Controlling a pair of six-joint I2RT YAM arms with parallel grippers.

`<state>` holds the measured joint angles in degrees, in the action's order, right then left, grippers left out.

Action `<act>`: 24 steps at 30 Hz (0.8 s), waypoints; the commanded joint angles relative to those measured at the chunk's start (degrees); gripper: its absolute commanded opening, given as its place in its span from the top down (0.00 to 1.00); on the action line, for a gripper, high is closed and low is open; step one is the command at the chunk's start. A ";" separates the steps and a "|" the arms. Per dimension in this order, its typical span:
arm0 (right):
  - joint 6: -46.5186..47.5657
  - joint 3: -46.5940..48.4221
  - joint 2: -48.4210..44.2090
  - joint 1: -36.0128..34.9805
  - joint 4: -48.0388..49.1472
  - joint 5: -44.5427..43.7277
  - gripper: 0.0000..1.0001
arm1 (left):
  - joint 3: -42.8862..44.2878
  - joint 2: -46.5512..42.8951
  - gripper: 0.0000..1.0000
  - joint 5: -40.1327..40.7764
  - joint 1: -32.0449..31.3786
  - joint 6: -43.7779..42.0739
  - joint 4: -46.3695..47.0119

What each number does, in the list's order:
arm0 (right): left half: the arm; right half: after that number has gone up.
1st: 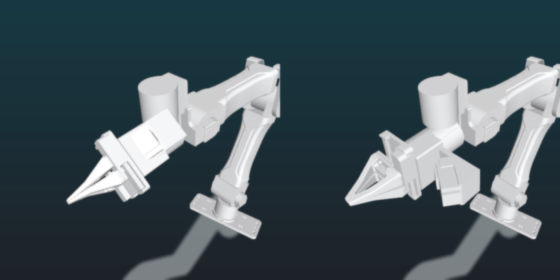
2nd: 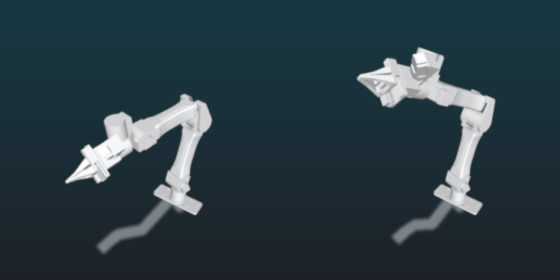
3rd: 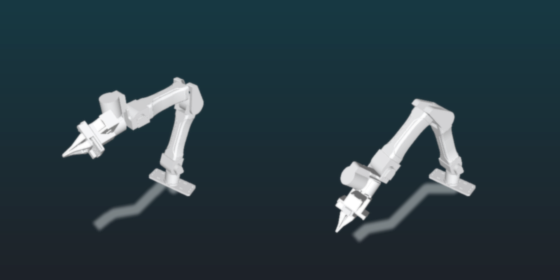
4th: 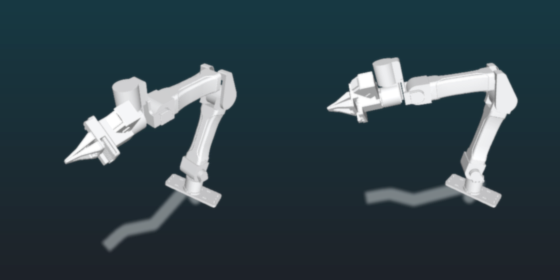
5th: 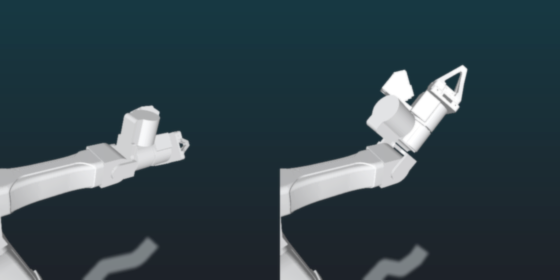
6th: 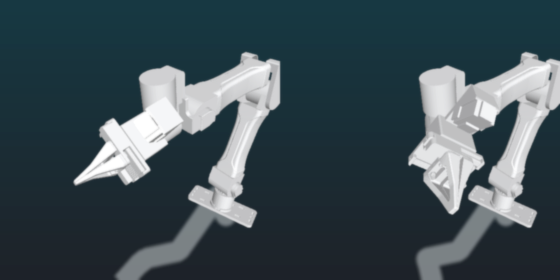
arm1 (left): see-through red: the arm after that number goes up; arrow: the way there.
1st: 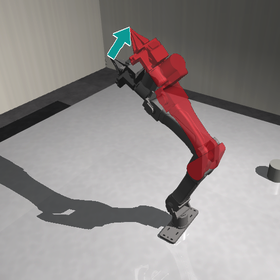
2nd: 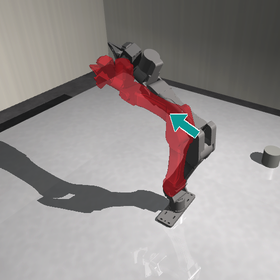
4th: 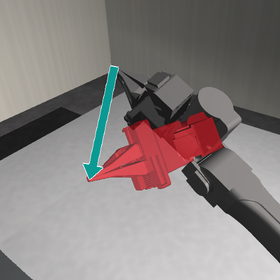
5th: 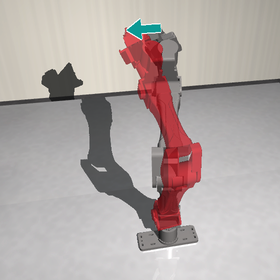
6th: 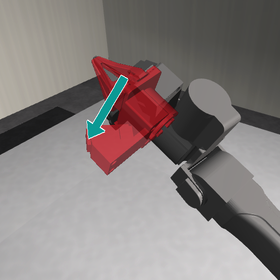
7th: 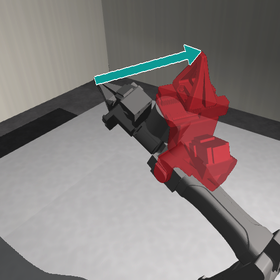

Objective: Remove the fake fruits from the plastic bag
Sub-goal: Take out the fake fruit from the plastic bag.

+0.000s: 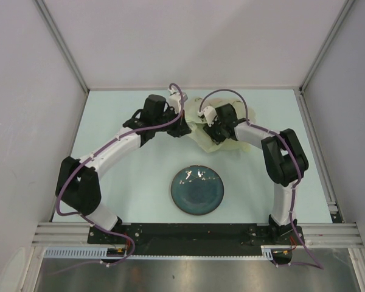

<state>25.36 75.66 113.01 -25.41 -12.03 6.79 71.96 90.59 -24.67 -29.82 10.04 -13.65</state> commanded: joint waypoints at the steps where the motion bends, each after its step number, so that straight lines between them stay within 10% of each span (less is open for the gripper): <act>1: 0.65 1.33 1.25 -0.17 -2.21 0.78 0.52 | 0.81 -0.50 1.00 -1.18 0.29 -0.73 2.75; 8: 0.21 2.91 -3.66 -0.43 -3.08 1.64 0.80 | 2.56 -0.06 1.00 -1.26 0.29 -1.34 1.79; 24: -8.39 2.66 -25.55 0.71 -17.68 25.72 0.94 | 10.37 2.31 1.00 -0.81 -0.15 -15.83 -8.29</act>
<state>22.48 77.82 90.04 -26.50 -26.68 22.63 75.07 91.42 -23.92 -29.74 4.49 -16.58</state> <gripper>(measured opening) 0.382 0.009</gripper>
